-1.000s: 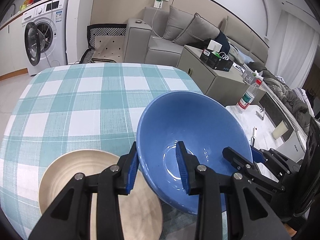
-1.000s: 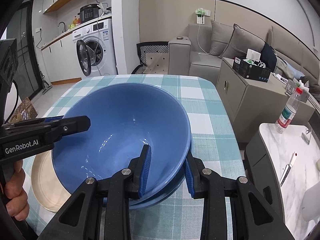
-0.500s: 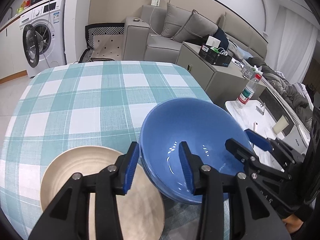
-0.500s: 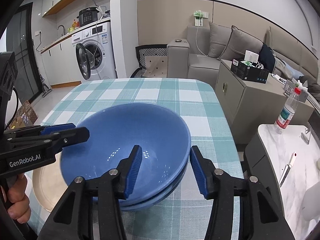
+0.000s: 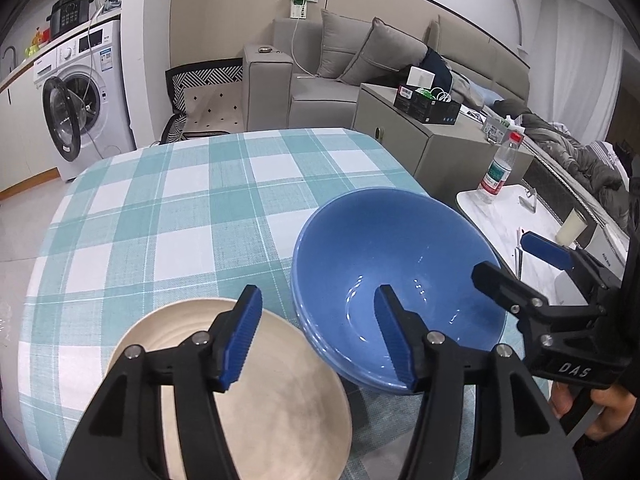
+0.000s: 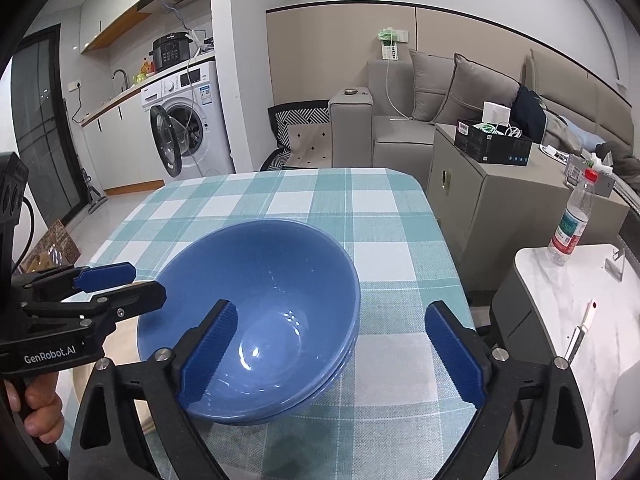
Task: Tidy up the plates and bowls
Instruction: 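Move both tools back from the stacked bowls beside the cream plates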
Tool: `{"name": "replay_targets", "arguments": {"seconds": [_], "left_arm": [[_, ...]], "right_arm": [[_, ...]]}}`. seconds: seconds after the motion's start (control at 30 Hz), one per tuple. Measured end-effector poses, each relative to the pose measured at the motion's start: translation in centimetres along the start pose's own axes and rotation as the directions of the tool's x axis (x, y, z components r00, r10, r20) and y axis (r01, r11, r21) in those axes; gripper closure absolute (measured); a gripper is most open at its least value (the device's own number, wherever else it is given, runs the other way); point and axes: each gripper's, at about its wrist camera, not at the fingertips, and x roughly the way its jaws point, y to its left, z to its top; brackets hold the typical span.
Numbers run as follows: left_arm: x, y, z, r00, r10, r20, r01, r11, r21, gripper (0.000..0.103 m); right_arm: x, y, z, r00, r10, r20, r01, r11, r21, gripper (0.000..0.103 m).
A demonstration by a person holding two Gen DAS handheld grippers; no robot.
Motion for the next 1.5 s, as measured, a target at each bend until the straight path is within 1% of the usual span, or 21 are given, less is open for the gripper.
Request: {"name": "replay_targets", "arguments": {"seconds": [0.07,0.1,0.13,0.2,0.3,0.4,0.47,0.57,0.9,1.1,1.33,1.5], "left_arm": [[0.0,0.0,0.0,1.0,0.015,0.002,-0.015,1.0,0.004,0.032],[-0.1,0.1,-0.1,1.0,0.025,0.011,-0.025,1.0,0.002,0.02],[-0.2,0.1,-0.1,0.999,0.031,0.026,-0.031,1.0,0.001,0.016],[-0.3,0.1,-0.1,0.999,0.037,0.037,-0.038,0.999,0.009,0.015],[-0.3,0.3,-0.1,0.998,0.047,0.044,-0.048,0.999,0.007,0.008],[-0.5,0.6,-0.1,0.997,0.051,0.052,-0.051,0.999,-0.002,0.006],[-0.4,0.7,-0.1,0.997,0.064,0.05,-0.064,0.998,-0.002,0.0],[-0.3,0.5,-0.1,0.993,0.104,0.056,-0.105,0.994,0.01,0.0],[0.4,0.2,-0.2,0.992,0.115,0.046,-0.116,0.993,0.023,0.0],[0.9,0.4,0.0,0.993,0.114,0.037,-0.115,0.993,0.007,0.0],[1.0,0.3,-0.2,0.994,0.104,0.032,-0.105,0.994,0.014,0.0],[1.4,0.8,-0.2,0.996,0.087,0.019,-0.086,0.996,-0.028,0.0]], "right_arm": [[-0.2,-0.2,0.0,1.0,0.022,0.003,-0.022,1.0,0.007,0.003],[-0.3,-0.4,0.0,0.999,0.034,0.004,-0.034,0.999,0.01,0.002],[-0.4,-0.4,0.0,0.999,0.04,0.005,-0.04,0.999,0.013,0.002],[-0.6,-0.7,0.1,0.999,0.052,0.006,-0.052,0.999,0.016,0.001],[-0.7,-0.9,0.0,0.997,0.079,-0.003,-0.079,0.997,0.007,0.001],[-0.9,-1.5,0.0,0.995,0.101,0.002,-0.101,0.995,0.023,0.001],[-0.8,-2.0,0.0,0.994,0.112,0.0,-0.112,0.993,0.039,0.001],[-0.4,-2.5,-0.1,0.993,0.12,-0.008,-0.12,0.991,0.058,0.001],[1.0,-3.4,-0.6,0.988,0.149,-0.039,-0.145,0.985,0.091,0.001],[1.7,-3.7,-0.9,0.985,0.164,-0.06,-0.157,0.982,0.107,0.001],[2.1,-3.8,-1.2,0.985,0.146,-0.089,-0.134,0.983,0.125,0.001],[2.4,-3.7,-1.3,0.979,0.175,-0.1,-0.164,0.98,0.112,0.001]]}}
